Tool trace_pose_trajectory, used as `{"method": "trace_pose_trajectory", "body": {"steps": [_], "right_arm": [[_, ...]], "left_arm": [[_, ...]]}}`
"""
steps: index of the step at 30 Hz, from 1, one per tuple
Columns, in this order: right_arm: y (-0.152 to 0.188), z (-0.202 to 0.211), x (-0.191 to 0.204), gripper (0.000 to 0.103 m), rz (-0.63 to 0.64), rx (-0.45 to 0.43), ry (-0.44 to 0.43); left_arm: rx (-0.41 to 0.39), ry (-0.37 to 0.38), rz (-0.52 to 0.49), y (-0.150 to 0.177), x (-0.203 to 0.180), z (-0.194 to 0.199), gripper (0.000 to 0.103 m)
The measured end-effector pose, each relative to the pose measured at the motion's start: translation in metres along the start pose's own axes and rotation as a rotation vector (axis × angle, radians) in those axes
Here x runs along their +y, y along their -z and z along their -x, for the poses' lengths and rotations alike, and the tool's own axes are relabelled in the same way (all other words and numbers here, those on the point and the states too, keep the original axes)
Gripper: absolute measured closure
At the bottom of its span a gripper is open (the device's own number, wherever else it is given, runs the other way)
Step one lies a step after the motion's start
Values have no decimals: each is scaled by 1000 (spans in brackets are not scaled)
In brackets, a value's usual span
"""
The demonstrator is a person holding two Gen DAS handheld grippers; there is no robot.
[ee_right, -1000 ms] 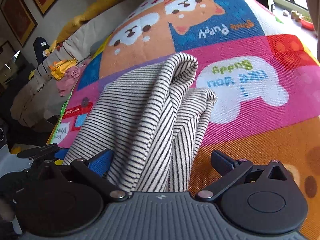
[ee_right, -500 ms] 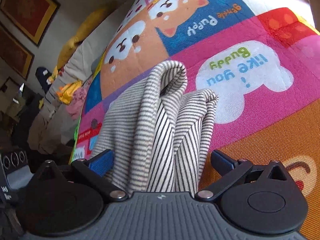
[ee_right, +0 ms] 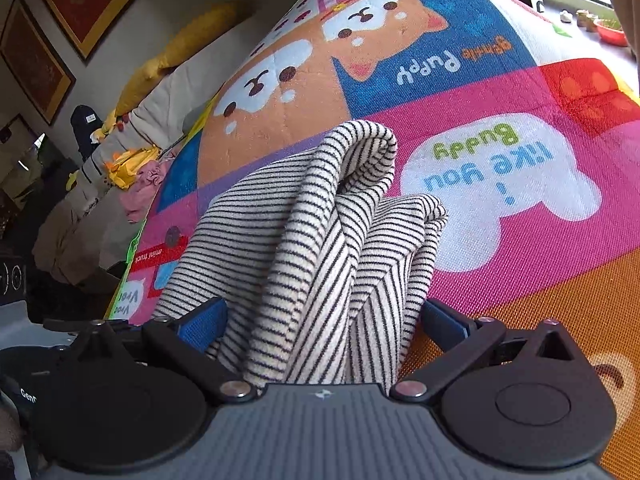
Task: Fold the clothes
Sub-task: 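Hold the striped bundle sides with both grippers and press them inward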
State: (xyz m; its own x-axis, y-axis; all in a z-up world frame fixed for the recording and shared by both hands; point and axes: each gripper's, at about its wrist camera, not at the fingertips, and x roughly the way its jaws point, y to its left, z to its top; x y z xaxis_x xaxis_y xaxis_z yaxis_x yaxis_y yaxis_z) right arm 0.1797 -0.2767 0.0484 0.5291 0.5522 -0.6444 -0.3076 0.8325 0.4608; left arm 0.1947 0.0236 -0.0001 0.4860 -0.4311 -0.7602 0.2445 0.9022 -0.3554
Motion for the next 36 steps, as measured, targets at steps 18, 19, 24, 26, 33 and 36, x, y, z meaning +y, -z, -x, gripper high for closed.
{"method": "trace_pose_trajectory", "body": {"steps": [18,19,24,26,33,36], "right_arm": [[-4,-1,-5,0,-32,24,-15],[-4,-1,-5,0,-31,24,-15],[-4,0,-6,0,-14,32,-23],[-5,0,-6,0,-4,42,-32],[-21,1,-19,0,-59,4,-60],[-28,-10,-27,0,-96,20,-108]], "left_arm": [[-52,84,11,13,10,9,0],[-54,70,3,14,7,8,0],[-55,46,-16,16,2,8,0],[-46,50,-24,14,3,7,0],[1,79,-71,-4,5,6,0],[24,94,-120,-12,0,-1,0]]}}
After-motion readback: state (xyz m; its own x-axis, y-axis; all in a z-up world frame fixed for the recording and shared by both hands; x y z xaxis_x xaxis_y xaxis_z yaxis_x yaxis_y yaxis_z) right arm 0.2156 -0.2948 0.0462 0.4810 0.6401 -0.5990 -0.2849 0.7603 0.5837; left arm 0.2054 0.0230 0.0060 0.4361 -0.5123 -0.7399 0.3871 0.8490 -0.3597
